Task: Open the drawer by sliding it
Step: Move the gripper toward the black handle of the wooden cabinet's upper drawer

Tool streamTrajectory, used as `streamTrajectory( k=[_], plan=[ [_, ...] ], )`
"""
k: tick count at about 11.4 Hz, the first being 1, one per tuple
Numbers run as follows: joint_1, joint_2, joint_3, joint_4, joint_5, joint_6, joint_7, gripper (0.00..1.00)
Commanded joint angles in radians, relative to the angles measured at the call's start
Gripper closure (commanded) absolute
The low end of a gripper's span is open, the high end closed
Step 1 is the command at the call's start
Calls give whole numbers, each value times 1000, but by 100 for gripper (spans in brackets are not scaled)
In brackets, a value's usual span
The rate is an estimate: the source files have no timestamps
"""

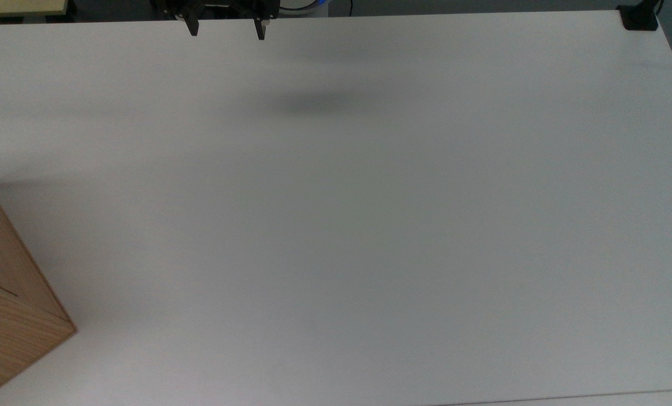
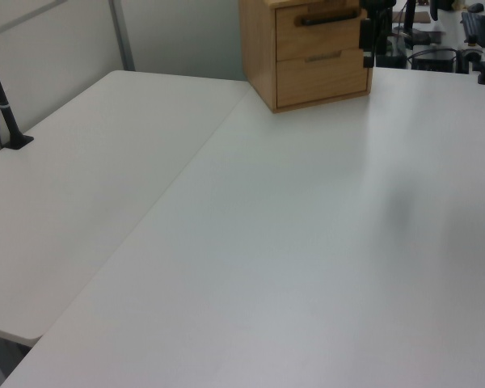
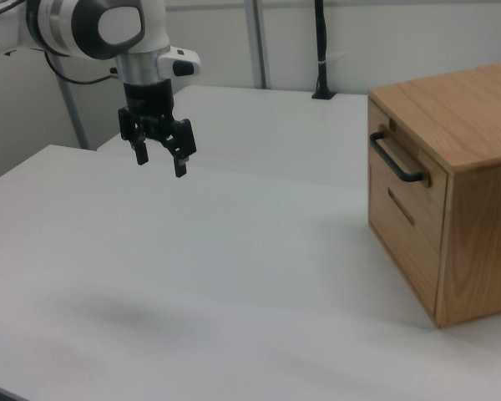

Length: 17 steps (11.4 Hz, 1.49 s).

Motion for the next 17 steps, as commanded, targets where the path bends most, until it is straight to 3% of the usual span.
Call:
streamTrajectory(
  k=[1,7,8,11,13,16,17],
  plan=[
    [3,-11,-9,-7,-8,-52,17,0],
    [3,-11,-7,-7,-9,-47,11,0],
    [3,-11,-9,-6,-12,-41,-17,0],
    [-26,17,-9,39,-49,-32,-271,0],
    [-56,20,-7,66,-64,137,-304,0],
    [-80,82,-7,65,-286,441,-334,0],
    [-108,99,-7,63,-329,526,-379,0]
  ],
)
